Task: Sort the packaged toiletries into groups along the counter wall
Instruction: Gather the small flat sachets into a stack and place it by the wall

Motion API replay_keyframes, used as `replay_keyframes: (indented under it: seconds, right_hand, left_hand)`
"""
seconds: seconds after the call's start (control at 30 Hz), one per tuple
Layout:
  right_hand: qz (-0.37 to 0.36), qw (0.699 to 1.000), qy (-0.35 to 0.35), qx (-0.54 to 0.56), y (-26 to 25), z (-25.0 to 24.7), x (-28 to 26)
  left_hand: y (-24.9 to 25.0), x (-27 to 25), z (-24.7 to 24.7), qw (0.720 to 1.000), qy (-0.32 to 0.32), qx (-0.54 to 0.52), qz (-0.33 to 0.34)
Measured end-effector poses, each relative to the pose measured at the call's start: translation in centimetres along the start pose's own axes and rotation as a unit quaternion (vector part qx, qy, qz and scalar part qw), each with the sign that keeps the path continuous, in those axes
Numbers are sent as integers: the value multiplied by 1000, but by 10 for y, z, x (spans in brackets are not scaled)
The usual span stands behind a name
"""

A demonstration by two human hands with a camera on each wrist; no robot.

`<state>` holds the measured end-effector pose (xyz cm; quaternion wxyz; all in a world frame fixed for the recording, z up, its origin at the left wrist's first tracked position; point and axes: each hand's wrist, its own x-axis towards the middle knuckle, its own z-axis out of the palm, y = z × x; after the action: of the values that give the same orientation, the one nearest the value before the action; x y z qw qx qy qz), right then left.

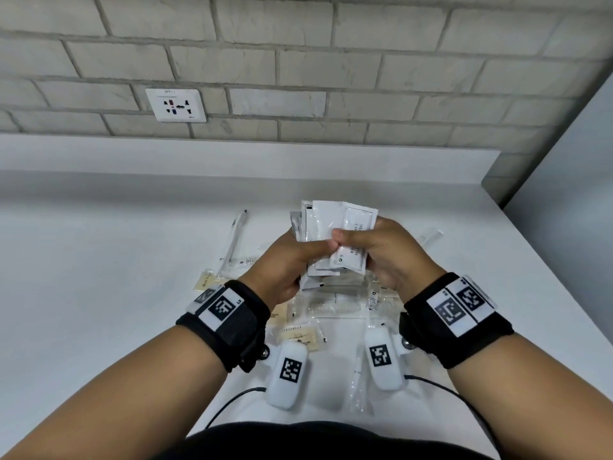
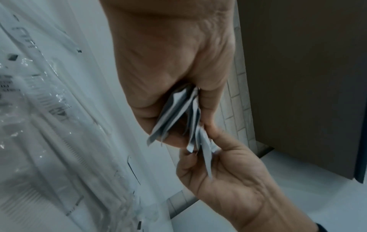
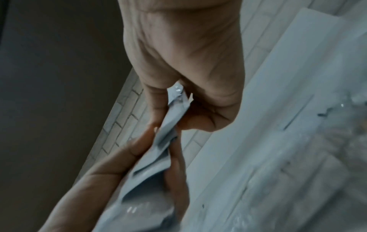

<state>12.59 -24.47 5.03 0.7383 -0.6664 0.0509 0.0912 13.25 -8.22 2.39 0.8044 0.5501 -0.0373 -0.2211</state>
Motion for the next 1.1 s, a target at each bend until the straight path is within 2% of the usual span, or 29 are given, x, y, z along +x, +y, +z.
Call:
replay_keyframes:
  seconds: [0.1,0.17,0.2,0.23,0.27,0.3,0.33,0.37,0.4,0.43,0.47,0.5,0.53,0.6,0.67,0.73,0.8,0.87,0.93,1.03,1.1]
  right_hand:
    - [-42,998,55,-5,-12,-15,4]
    - [-149,981,102,-72,-22,-21,8]
    - [-237,956,102,-139,-24,-23,9]
    - [-330,910,88,-236,-25,-24,8]
    - [-413,840,65,-347,-24,-24,7]
    - [-477,757,36,-446,-21,-26,5]
    - [-512,690,9,-512,-15,-28,4]
    - [-527,658,-7,-538,-8,-32,4]
    - [-524,666,-5,-531,0,-35,3]
    - [-502,710,7,-494,6,-37,1]
    - [-455,777,30,-433,10,-37,-1]
    - [-384,842,62,-374,9,-36,-6]
    - [-300,892,88,-326,7,-35,-9]
    - [-164,946,107,-258,4,-40,-9]
    - [-128,972,92,-174,-1,-42,-10]
    - [-104,992,48,-46,-4,-37,-9]
    - [-57,998,-1,42,-3,-22,-8]
    - [-36,999,-8,17,5,-6,-5]
    - [-45,998,24,-29,12,3,0]
    - [-61,995,79,-5,8,-5,6]
    - [-68,992,102,7,0,-17,6]
  left_hand:
    - [0,0,-2,1000,9,13,-13]
    - [3,1,-7,999,25,-28,-36]
    - [4,2,-10,997,29,-57,-46]
    - [7,2,-10,995,29,-76,-54]
    - [10,1,-9,994,24,-88,-56]
    - [13,0,-7,995,20,-85,-54]
    - [15,0,-6,996,9,-75,-48]
    - [15,1,-5,998,0,-56,-38]
    - [15,2,-5,999,-1,-40,-26]
    - [16,1,-5,999,7,-30,-14]
    - [16,0,-4,1000,16,-26,1]
    - [16,-1,-4,999,24,-18,14]
    - [16,-1,-5,999,33,-12,23]
    - [14,-2,-7,998,47,-1,37]
    - [12,-3,-7,998,56,2,36]
    - [11,-3,-4,998,57,-6,40]
    - [10,-4,3,998,48,-19,42]
    - [8,-4,11,999,22,-12,38]
    - [7,-4,14,999,14,-10,30]
    - [8,-6,7,998,46,-51,-18]
    - [6,-5,0,996,75,-48,-20]
